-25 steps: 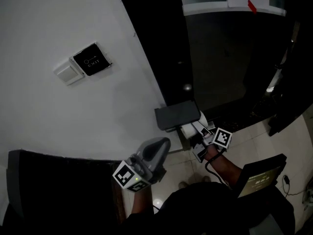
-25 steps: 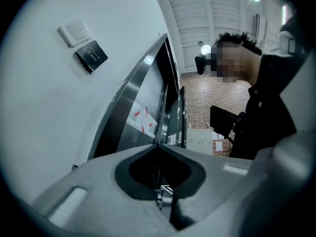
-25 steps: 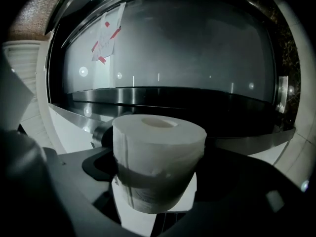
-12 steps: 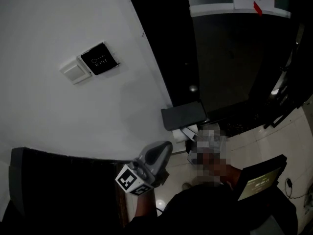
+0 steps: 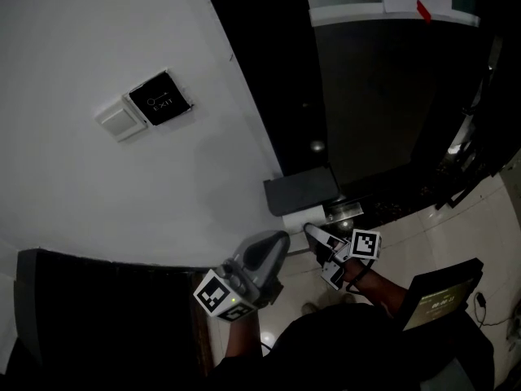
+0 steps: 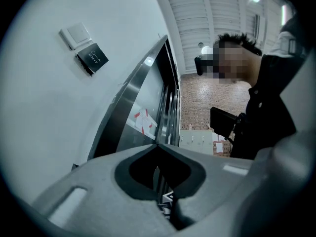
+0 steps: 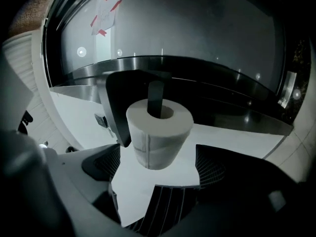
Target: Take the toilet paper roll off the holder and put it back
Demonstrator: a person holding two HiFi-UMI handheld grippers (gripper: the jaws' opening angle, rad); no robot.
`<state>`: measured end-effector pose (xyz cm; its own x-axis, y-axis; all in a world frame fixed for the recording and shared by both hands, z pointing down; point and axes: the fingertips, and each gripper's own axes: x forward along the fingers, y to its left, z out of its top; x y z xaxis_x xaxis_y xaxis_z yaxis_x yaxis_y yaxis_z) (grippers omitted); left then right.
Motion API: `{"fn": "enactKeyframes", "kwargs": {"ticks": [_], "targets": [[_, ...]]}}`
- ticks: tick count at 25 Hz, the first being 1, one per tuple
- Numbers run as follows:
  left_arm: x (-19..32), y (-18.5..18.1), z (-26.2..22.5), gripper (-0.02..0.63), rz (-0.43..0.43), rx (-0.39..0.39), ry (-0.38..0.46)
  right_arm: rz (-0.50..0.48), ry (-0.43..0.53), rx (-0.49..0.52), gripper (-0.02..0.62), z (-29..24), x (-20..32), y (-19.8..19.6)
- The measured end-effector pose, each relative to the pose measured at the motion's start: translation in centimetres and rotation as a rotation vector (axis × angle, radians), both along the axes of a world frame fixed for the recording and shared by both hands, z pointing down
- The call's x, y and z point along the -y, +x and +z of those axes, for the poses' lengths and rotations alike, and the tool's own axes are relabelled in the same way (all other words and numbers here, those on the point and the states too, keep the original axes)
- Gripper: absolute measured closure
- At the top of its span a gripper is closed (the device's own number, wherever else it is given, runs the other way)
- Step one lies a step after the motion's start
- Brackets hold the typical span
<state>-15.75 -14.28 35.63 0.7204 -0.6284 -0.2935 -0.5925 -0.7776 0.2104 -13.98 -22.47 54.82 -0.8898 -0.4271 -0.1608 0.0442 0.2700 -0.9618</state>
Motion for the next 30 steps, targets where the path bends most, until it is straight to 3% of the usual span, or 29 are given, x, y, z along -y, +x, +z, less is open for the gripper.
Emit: {"fn": "enactKeyframes", "kwargs": {"ticks": [3,4,7,9,11,15,18,30], "targets": [[0.1,0.5,-0.2,0.606,0.008,-0.001,0.001,0.068,0.012,-0.043,0.125,-0.2,-0.7,4.0],[0.2,0.6,-0.2,0.606,0.012,-0.002,0.003,0.107,0.044,-0.072,0.158,-0.8,-0.6,5.9],[0.5,0.9,-0.6,0.606,0.017,-0.006,0.014,0.202,0.261,-0.123,0.278,-5.5,0.3,10.9],[0.7,1.1,-0.6,0.606,0.016,-0.006,0.010,0.240,0.431,-0.134,0.400,-10.1,0.7,12.6],[0.8,1.5,-0.7,0.606,0.022,-0.006,0.011,0.258,0.588,-0.156,0.593,-14.1,0.4,13.1],[0.6,2.2,-1.7,0.606,0.041,0.001,0.039,0.187,0.860,-0.190,0.594,-19.6,-2.1,10.7],[0.5,2.4,-1.9,0.606,0.044,0.004,0.042,0.127,0.989,-0.225,0.594,-21.1,-3.7,8.6],[-0.2,3.7,-2.1,0.606,0.062,0.011,0.054,0.107,1.081,-0.316,0.594,-20.7,-5.4,8.0]]}}
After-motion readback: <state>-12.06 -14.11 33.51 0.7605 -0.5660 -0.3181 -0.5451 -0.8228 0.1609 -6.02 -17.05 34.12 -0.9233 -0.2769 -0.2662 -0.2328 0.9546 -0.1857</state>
